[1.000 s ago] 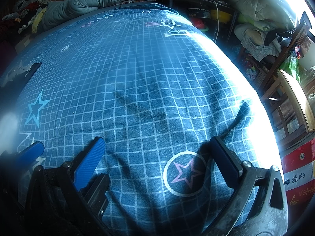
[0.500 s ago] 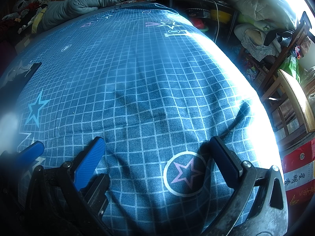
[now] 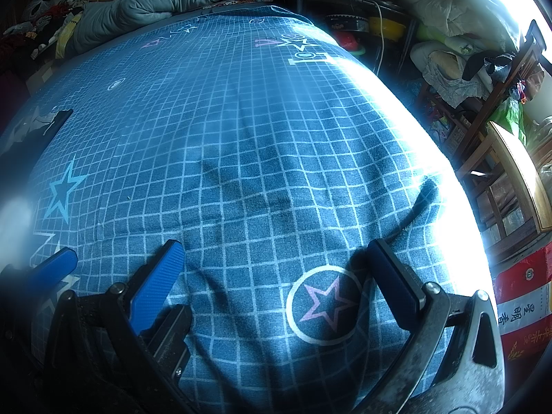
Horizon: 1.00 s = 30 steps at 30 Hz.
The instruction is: Fold small clothes
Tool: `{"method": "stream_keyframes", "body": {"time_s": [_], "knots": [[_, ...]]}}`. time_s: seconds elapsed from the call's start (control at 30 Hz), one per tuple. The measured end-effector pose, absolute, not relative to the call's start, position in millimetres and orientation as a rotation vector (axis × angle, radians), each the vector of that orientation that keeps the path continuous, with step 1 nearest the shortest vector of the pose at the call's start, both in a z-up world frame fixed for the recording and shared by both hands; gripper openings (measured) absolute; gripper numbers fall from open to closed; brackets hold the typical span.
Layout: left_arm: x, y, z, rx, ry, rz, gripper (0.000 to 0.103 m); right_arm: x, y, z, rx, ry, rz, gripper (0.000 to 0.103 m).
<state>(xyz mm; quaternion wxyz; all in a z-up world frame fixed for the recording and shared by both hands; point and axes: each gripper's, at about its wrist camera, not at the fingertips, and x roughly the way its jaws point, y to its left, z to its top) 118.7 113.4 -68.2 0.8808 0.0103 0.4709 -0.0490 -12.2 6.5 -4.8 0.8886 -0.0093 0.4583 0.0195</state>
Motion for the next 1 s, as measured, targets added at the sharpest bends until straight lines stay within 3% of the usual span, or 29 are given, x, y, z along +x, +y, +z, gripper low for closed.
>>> {"method": "stream_keyframes", "body": {"time_s": [1.0], "knots": [[119.0,112.8,-68.4,0.018,0.981,-0.101,0.103,-12.1,6.6,-5.1,-0.018,0.960,0.043,0.103]]}}
